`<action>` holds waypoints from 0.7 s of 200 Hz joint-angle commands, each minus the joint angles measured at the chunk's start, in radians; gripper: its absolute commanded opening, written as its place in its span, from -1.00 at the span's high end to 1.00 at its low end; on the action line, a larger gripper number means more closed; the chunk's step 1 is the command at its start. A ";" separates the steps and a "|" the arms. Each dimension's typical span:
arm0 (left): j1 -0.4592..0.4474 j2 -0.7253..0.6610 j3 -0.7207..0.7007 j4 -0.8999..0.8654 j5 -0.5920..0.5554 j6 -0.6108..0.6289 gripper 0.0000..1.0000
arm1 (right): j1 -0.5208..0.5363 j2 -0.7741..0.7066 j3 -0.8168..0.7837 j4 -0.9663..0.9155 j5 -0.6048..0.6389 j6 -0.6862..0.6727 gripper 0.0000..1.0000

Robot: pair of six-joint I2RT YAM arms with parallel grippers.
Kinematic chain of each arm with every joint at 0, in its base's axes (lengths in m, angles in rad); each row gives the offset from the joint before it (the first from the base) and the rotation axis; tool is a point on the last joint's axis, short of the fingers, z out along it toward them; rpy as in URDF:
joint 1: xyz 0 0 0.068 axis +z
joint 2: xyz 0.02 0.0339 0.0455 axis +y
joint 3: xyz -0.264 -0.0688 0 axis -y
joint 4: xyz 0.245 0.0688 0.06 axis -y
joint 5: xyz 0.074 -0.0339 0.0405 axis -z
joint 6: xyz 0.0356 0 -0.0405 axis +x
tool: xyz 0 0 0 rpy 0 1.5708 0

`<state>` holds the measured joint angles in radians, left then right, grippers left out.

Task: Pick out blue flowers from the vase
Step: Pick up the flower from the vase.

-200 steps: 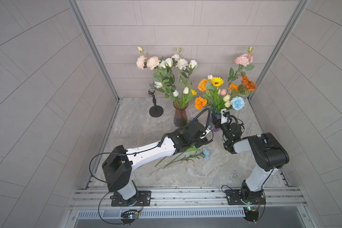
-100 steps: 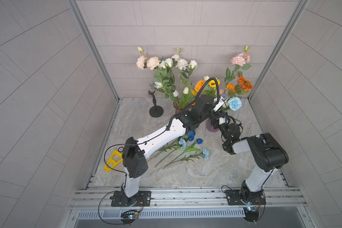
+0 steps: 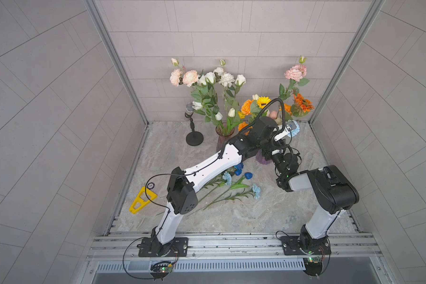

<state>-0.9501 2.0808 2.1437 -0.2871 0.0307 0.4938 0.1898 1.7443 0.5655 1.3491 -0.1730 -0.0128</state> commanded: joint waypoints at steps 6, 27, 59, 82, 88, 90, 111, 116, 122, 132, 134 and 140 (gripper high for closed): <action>-0.018 0.029 0.063 0.001 0.026 0.036 -0.47 | 0.008 0.000 0.014 -0.027 -0.008 -0.043 -0.25; -0.024 0.055 0.105 -0.018 0.034 0.041 -0.47 | 0.008 -0.005 0.014 -0.024 -0.007 -0.041 -0.26; -0.024 0.115 0.178 -0.057 0.029 0.038 -0.47 | 0.010 -0.024 0.011 -0.033 -0.008 -0.042 -0.26; -0.023 0.149 0.222 -0.076 0.027 0.021 -0.47 | 0.011 -0.030 0.008 -0.030 -0.009 -0.041 -0.25; -0.024 0.152 0.223 -0.074 0.026 0.021 -0.47 | 0.011 -0.031 0.007 -0.030 -0.011 -0.041 -0.25; -0.024 0.153 0.226 -0.074 0.026 0.020 -0.47 | 0.012 -0.031 0.007 -0.030 -0.011 -0.041 -0.25; -0.024 0.162 0.229 -0.054 0.021 0.023 -0.47 | 0.015 -0.035 0.008 -0.030 -0.011 -0.041 -0.25; -0.024 0.165 0.231 -0.048 0.018 0.026 -0.47 | 0.017 -0.036 0.008 -0.032 -0.011 -0.041 -0.25; -0.024 0.168 0.234 -0.043 0.017 0.028 -0.47 | 0.020 -0.038 0.008 -0.034 -0.011 -0.044 -0.25; -0.024 0.174 0.241 -0.034 0.012 0.030 -0.47 | 0.022 -0.038 0.008 -0.036 -0.011 -0.047 -0.25; -0.024 0.174 0.243 -0.033 0.011 0.030 -0.47 | 0.022 -0.039 0.008 -0.036 -0.010 -0.046 -0.25; -0.024 0.178 0.245 -0.026 0.006 0.029 -0.47 | 0.023 -0.037 0.008 -0.036 -0.011 -0.047 -0.25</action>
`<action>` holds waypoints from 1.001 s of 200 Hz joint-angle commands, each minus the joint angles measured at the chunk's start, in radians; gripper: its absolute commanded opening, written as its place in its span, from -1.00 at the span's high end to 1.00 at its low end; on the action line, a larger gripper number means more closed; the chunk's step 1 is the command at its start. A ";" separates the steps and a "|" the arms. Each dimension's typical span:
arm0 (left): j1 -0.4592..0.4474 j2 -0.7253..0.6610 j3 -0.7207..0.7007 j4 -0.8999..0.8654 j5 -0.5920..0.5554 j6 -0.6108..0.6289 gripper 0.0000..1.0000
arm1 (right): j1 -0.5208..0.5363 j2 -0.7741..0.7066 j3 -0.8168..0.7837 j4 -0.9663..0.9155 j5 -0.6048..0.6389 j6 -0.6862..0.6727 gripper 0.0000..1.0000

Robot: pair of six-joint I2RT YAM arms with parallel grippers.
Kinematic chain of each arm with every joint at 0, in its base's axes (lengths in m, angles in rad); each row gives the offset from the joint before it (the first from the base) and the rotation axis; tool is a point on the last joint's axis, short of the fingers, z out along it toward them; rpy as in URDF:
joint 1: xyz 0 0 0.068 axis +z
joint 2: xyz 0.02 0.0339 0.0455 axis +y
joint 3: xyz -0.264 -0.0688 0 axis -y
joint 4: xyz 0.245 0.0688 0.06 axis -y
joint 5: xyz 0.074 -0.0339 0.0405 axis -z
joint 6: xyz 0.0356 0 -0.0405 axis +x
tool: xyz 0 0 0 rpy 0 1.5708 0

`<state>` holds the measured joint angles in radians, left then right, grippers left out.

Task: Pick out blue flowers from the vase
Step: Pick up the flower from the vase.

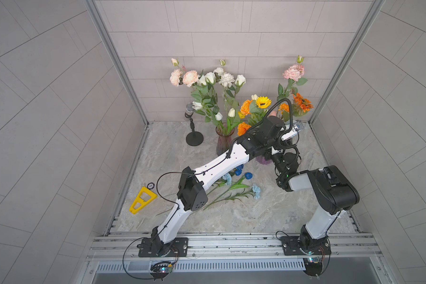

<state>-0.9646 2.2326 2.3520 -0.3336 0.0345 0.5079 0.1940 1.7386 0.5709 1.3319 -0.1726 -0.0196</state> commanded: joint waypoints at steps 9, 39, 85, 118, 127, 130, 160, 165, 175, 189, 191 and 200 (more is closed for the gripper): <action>-0.009 0.029 0.041 0.029 -0.001 0.014 -0.47 | 0.021 -0.032 0.003 -0.020 -0.011 -0.040 -0.25; -0.009 0.042 0.045 0.066 -0.034 0.015 -0.36 | 0.031 -0.032 0.007 -0.034 -0.010 -0.052 -0.25; -0.009 0.058 0.045 0.136 -0.031 0.001 -0.06 | 0.035 -0.044 0.000 -0.030 -0.003 -0.053 -0.25; -0.012 0.038 0.036 0.190 -0.047 0.012 0.07 | 0.035 -0.037 0.000 -0.022 -0.001 -0.046 -0.25; -0.011 0.035 0.038 0.211 -0.053 0.021 0.10 | 0.035 -0.034 0.000 -0.015 0.000 -0.041 -0.25; -0.011 0.035 0.037 0.218 -0.055 0.023 0.10 | 0.035 -0.033 0.000 -0.014 0.000 -0.039 -0.25; -0.010 0.042 0.047 0.238 -0.061 0.038 0.16 | 0.034 -0.037 -0.006 -0.017 -0.001 -0.036 -0.25; -0.011 0.040 0.046 0.237 -0.061 0.038 0.20 | 0.035 -0.037 -0.006 -0.016 -0.001 -0.038 -0.25; -0.011 0.038 0.046 0.239 -0.061 0.034 0.26 | 0.035 -0.037 -0.006 -0.016 0.001 -0.040 -0.25; -0.014 0.026 0.039 0.251 -0.057 0.031 0.27 | 0.035 -0.037 -0.009 -0.014 0.003 -0.039 -0.25; -0.014 0.024 0.037 0.252 -0.053 0.032 0.27 | 0.035 -0.039 -0.009 -0.013 0.003 -0.039 -0.25; -0.014 0.015 0.034 0.256 -0.050 0.033 0.27 | 0.035 -0.039 -0.008 -0.015 0.005 -0.036 -0.25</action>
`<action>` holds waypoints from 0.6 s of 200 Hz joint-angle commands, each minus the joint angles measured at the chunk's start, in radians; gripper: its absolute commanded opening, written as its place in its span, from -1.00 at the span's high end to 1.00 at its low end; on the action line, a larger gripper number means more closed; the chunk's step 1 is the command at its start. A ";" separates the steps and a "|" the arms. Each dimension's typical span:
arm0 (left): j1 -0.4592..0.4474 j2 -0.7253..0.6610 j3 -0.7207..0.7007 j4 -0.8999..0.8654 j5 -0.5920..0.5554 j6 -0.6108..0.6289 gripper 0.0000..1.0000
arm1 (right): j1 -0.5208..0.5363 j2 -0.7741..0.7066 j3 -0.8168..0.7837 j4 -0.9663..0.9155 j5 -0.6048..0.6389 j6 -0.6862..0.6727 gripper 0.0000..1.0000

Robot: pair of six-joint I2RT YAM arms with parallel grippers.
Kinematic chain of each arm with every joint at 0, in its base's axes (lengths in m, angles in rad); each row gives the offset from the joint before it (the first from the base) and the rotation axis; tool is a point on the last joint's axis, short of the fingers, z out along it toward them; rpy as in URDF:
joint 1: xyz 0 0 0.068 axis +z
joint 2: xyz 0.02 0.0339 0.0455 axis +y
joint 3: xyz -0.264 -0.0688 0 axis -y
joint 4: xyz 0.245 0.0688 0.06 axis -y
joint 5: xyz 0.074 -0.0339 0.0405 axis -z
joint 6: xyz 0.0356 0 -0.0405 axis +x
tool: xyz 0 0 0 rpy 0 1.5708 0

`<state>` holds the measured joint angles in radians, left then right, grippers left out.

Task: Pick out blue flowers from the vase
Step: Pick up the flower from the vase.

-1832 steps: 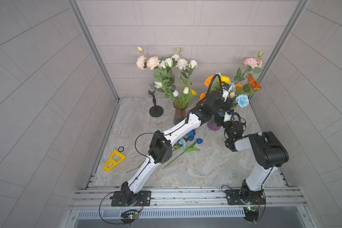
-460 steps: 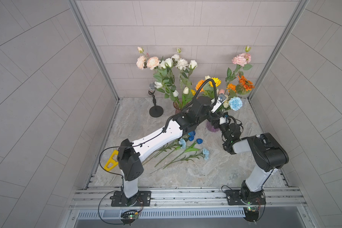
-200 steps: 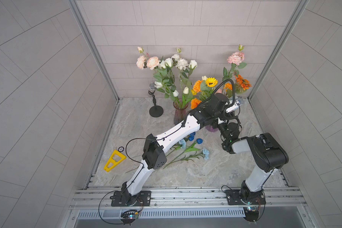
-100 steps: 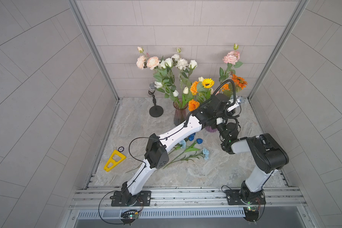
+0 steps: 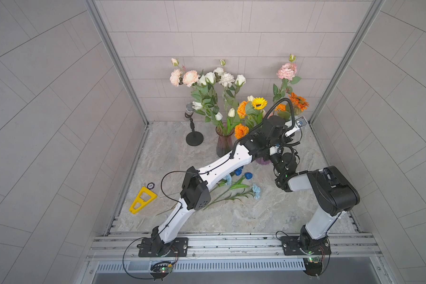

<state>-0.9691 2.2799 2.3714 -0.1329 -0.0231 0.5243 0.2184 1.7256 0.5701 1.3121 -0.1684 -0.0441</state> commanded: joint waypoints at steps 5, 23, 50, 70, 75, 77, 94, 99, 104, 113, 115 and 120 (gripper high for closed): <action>-0.010 -0.039 0.014 0.059 0.009 0.017 0.27 | 0.010 -0.026 -0.007 0.006 0.002 -0.010 -0.25; -0.010 -0.063 0.010 0.073 0.016 0.017 0.28 | 0.010 -0.027 -0.007 0.004 0.004 -0.009 -0.25; -0.010 -0.101 0.007 0.084 0.035 0.005 0.29 | 0.010 -0.028 -0.009 0.008 0.006 -0.005 -0.25; -0.012 -0.146 -0.023 0.110 0.046 -0.006 0.29 | 0.009 -0.031 -0.010 0.009 0.010 -0.004 -0.25; -0.012 -0.159 -0.033 0.116 0.048 -0.005 0.29 | 0.009 -0.032 -0.010 0.009 0.012 -0.004 -0.25; -0.013 -0.162 -0.036 0.117 0.048 -0.004 0.29 | 0.009 -0.032 -0.010 0.009 0.012 -0.004 -0.25; -0.017 -0.202 -0.053 0.117 0.050 0.009 0.28 | 0.009 -0.031 -0.007 0.011 0.013 -0.001 -0.25; -0.017 -0.211 -0.056 0.116 0.051 0.012 0.29 | 0.009 -0.029 -0.008 0.013 0.013 0.001 -0.25; -0.019 -0.223 -0.059 0.115 0.052 0.015 0.28 | 0.009 -0.026 -0.007 0.017 0.015 0.004 -0.25; -0.018 -0.241 -0.063 0.115 0.060 0.015 0.28 | 0.007 -0.023 -0.006 0.022 0.017 0.007 -0.25; -0.019 -0.244 -0.063 0.115 0.061 0.017 0.28 | 0.007 -0.023 -0.007 0.024 0.015 0.007 -0.25; -0.018 -0.252 -0.063 0.115 0.062 0.018 0.28 | 0.007 -0.019 -0.007 0.027 0.019 0.008 -0.25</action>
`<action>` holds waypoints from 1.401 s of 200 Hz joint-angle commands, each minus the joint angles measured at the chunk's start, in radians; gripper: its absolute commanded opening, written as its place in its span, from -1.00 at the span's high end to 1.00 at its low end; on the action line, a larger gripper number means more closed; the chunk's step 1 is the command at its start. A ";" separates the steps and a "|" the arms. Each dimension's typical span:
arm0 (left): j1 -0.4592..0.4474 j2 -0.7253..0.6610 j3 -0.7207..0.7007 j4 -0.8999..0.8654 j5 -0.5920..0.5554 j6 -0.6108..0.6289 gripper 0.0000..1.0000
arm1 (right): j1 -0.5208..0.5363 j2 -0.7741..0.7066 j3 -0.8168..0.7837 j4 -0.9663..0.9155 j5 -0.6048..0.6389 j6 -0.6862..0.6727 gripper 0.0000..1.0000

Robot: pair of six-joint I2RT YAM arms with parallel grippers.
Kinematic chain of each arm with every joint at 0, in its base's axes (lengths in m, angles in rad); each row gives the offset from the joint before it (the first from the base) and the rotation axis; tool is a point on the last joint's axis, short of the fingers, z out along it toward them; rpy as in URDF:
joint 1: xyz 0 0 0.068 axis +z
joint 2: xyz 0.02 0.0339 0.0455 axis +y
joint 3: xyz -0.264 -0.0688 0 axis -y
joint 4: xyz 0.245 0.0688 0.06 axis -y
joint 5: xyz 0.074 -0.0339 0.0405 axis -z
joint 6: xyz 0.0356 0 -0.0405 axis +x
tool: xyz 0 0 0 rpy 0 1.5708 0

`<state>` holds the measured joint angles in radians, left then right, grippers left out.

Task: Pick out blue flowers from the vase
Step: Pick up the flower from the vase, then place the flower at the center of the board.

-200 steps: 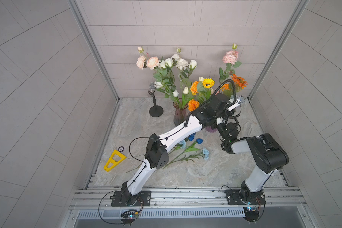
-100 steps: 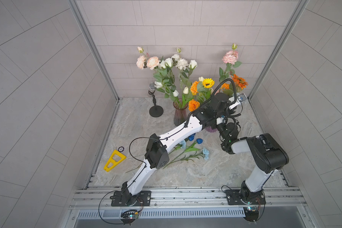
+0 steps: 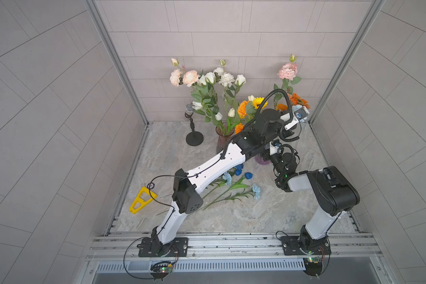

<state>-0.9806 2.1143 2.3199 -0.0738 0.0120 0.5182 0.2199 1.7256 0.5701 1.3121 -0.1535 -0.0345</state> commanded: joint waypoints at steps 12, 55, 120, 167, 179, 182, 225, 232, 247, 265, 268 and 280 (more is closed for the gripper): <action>-0.007 -0.101 -0.009 0.057 0.034 0.026 0.28 | 0.006 -0.011 -0.009 0.035 0.006 -0.002 -0.25; -0.017 -0.152 0.022 0.060 0.035 0.064 0.27 | 0.003 -0.003 -0.011 0.038 0.015 -0.007 -0.25; -0.019 -0.331 0.023 -0.024 0.052 0.085 0.27 | -0.015 0.019 -0.005 0.043 0.046 -0.021 -0.25; -0.020 -0.454 0.012 -0.111 0.029 0.094 0.27 | -0.030 0.033 -0.010 0.063 0.055 -0.022 -0.25; -0.018 -0.486 0.005 -0.158 0.013 0.098 0.27 | -0.035 0.040 -0.007 0.073 0.065 -0.014 -0.25; -0.019 -0.492 0.004 -0.173 0.008 0.100 0.26 | -0.037 0.041 -0.006 0.075 0.068 -0.012 -0.25; -0.018 -0.579 -0.060 -0.445 -0.139 0.140 0.24 | -0.040 0.082 0.030 0.099 0.069 0.000 -0.25; -0.017 -0.599 -0.095 -0.469 -0.162 0.147 0.25 | -0.040 0.089 0.038 0.099 0.073 -0.005 -0.25; -0.017 -0.638 -0.179 -0.503 -0.196 0.137 0.24 | -0.042 0.103 0.047 0.099 0.083 -0.022 -0.25; -0.016 -0.686 -0.278 -0.530 -0.225 0.105 0.25 | -0.049 0.114 0.075 0.100 0.089 -0.029 -0.25; -0.014 -0.694 -0.294 -0.535 -0.228 0.101 0.25 | -0.051 0.116 0.080 0.100 0.089 -0.030 -0.25; -0.012 -0.722 -0.366 -0.548 -0.233 0.089 0.25 | -0.058 0.124 0.090 0.099 0.087 -0.032 -0.25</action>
<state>-0.9951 1.4406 2.0521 -0.5377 -0.1654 0.6201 0.1795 1.8229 0.6243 1.4029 -0.0841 -0.0139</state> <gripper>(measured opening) 0.376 0.670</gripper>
